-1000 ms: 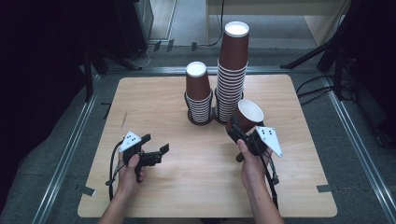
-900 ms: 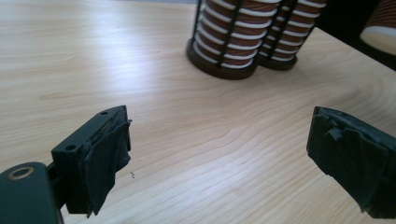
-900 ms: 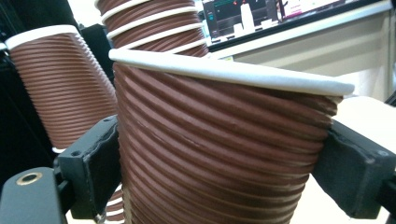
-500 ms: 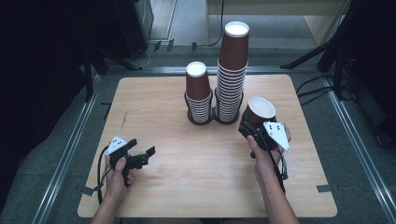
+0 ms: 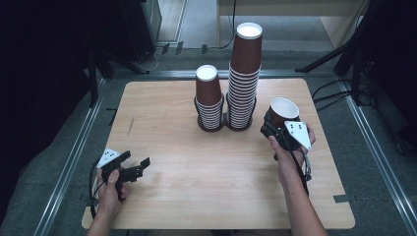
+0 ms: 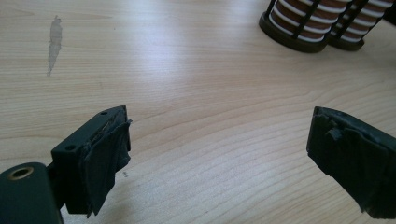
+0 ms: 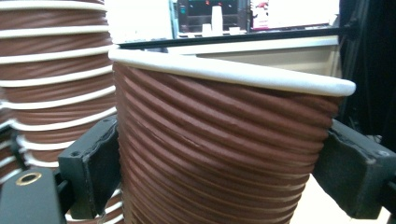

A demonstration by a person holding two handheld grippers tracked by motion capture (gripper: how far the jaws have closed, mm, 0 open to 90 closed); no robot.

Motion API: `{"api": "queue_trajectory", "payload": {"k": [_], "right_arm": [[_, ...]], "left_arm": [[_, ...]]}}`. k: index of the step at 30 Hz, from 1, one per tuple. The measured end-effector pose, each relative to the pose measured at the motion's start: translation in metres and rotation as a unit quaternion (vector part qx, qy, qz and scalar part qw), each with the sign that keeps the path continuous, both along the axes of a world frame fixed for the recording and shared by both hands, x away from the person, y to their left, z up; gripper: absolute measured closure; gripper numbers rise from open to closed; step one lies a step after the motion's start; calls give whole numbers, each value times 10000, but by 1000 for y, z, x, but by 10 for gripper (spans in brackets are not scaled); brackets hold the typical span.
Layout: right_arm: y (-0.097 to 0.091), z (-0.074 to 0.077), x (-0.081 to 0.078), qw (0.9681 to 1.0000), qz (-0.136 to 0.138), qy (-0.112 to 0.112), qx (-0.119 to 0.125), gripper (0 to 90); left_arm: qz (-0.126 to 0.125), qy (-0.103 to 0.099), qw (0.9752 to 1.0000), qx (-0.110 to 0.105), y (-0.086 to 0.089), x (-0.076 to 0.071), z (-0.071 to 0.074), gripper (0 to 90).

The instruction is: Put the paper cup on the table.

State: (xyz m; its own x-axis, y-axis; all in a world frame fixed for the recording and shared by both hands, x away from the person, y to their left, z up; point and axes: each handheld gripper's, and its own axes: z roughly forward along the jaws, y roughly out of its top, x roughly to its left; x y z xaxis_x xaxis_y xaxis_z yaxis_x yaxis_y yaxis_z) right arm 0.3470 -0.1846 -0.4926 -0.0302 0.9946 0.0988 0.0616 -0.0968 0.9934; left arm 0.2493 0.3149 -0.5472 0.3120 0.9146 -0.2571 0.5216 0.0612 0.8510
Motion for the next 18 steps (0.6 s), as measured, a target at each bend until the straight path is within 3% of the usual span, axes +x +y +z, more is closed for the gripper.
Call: {"api": "queue_trajectory", "payload": {"k": [8, 13, 18], "right_arm": [[-9, 1, 21, 9997, 51, 127, -207, 111], [-15, -2, 31, 9995, -1, 173, -249, 111], [-17, -13, 43, 9985, 99, 299, -450, 112]], "left_arm": [[9, 2, 9997, -258, 3, 1, -3, 60], [12, -9, 9996, -297, 4, 1, -3, 60], [-4, -20, 9996, -288, 3, 1, -3, 60]]}}
